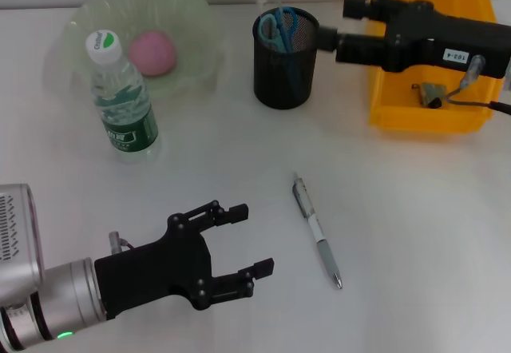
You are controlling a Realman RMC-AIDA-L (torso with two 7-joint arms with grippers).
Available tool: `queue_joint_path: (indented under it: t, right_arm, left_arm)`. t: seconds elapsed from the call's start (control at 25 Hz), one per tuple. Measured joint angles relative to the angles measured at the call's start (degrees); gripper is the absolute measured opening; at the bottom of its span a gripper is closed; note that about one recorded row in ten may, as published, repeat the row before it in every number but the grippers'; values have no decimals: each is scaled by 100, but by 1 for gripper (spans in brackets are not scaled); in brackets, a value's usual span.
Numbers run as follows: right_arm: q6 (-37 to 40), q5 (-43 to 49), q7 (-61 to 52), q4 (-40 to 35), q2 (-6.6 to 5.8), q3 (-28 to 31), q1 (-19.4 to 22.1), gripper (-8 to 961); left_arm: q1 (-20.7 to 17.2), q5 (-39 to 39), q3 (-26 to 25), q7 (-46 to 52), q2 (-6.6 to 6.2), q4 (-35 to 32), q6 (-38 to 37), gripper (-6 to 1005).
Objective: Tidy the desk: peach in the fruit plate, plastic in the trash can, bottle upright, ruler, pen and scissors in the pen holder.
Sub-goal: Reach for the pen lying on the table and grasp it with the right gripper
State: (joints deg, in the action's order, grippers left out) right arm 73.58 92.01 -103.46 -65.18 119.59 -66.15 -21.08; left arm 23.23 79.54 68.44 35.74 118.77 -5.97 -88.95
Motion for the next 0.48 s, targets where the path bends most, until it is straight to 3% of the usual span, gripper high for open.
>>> queue_joint_path:
  t: [0.08, 0.2, 0.48]
  right_arm:
    - [205, 1035, -1110, -665, -6, -8, -54, 837]
    - [578, 2277, -2426, -1372, -5, -190, -220, 836]
    - [2110, 4657, -5289, -2424, -16, -1004, -981, 833]
  left_arm:
    - [4, 0, 44, 1, -5, -11, -22, 801]
    - [-41, 1, 82, 22, -6, -111, -49, 801]
    - [-123, 0, 141, 39, -23, -231, -120, 801]
